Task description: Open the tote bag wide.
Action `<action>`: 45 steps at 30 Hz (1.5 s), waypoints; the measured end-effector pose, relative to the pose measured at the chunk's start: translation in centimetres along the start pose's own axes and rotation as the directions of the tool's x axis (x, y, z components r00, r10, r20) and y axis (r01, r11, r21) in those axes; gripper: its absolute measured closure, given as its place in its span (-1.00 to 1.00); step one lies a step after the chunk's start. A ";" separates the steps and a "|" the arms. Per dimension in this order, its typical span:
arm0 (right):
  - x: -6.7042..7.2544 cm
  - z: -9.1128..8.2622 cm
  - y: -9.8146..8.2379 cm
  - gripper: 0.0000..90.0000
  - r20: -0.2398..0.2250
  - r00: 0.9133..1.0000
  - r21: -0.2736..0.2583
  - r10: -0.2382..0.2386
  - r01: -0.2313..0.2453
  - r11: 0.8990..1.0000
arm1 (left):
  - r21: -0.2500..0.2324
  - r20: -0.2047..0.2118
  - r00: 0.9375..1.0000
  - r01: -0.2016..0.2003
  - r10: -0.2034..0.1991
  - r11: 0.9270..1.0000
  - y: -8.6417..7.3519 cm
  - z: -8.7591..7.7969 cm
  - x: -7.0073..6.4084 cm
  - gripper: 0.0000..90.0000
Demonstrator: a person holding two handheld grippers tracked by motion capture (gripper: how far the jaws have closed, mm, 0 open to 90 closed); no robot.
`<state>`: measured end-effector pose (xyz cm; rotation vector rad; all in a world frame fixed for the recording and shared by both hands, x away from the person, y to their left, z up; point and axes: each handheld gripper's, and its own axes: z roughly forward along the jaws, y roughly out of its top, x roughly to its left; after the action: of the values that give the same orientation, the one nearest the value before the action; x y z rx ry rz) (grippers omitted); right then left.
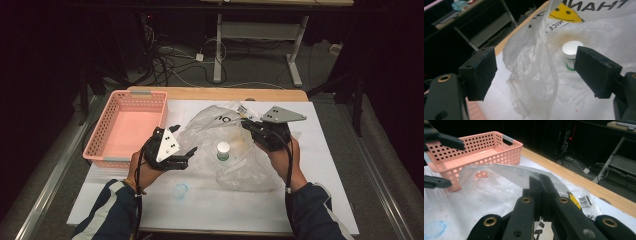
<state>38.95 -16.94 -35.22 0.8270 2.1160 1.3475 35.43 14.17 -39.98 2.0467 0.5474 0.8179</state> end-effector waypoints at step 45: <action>5.7 -7.4 -8.8 -0.74 -0.137 0.984 0.117 -0.111 0.128 0.985 | 0.170 0.123 0.990 0.046 -0.068 0.984 -0.7 6.6 -0.4 0.89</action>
<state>27.92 -20.32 -40.88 0.6639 2.3323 1.2465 39.85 10.72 -43.50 2.2081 0.6173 0.6191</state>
